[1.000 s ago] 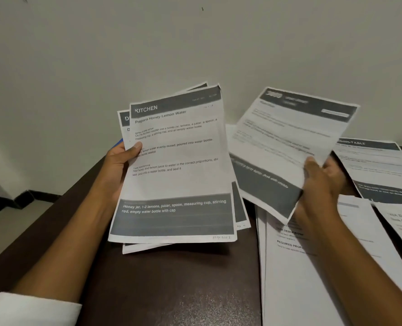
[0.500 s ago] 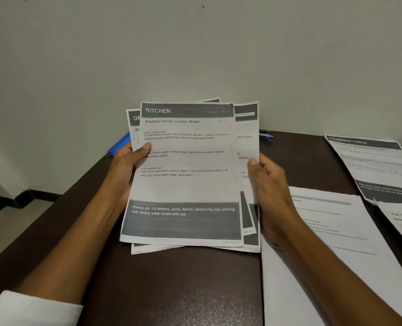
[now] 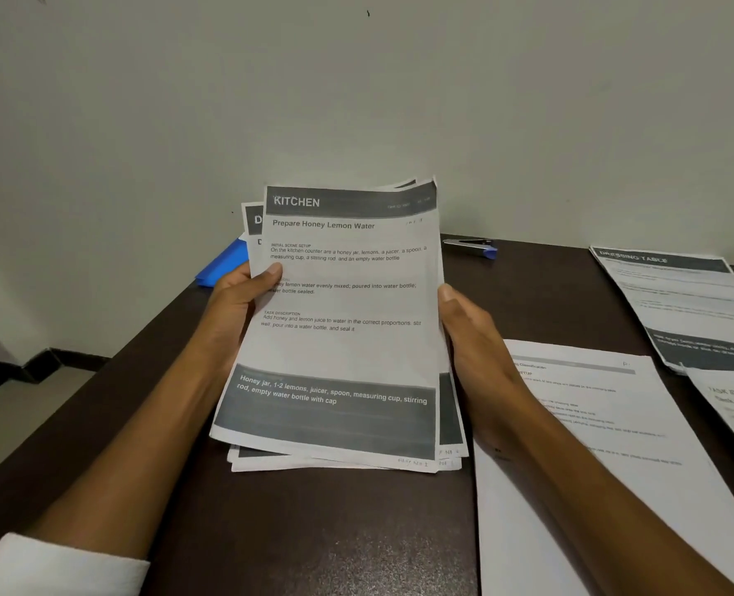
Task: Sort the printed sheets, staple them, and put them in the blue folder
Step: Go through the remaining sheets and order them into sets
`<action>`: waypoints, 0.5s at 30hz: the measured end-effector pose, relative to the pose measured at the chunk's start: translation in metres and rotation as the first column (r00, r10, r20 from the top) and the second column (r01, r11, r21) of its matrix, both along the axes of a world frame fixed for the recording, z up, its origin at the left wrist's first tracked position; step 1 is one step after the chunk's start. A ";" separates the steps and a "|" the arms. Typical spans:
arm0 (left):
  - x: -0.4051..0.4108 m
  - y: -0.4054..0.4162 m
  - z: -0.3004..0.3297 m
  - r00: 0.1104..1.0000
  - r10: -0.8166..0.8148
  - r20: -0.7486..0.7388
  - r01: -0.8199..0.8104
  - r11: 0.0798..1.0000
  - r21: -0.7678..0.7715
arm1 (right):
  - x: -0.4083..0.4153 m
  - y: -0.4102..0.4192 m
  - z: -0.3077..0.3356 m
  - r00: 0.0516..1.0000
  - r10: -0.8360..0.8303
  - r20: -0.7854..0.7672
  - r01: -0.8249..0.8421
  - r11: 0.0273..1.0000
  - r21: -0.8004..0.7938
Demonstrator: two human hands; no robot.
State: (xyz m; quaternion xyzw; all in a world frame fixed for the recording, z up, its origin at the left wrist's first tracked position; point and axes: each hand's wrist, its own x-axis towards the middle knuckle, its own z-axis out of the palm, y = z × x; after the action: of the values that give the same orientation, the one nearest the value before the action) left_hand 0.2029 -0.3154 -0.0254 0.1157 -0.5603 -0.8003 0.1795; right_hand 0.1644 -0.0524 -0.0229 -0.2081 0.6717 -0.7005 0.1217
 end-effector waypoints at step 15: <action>0.000 -0.003 0.000 0.999 0.047 -0.001 -0.047 0.998 -0.028 | -0.014 0.002 -0.019 0.981 -0.128 -0.144 0.139 0.988 0.066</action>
State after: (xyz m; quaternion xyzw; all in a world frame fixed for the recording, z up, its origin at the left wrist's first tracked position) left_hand 0.2026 -0.3184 -0.0257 0.1265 -0.5684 -0.7880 0.2001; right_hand 0.1501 -0.0502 -0.0418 -0.2061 0.7170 -0.6650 0.0351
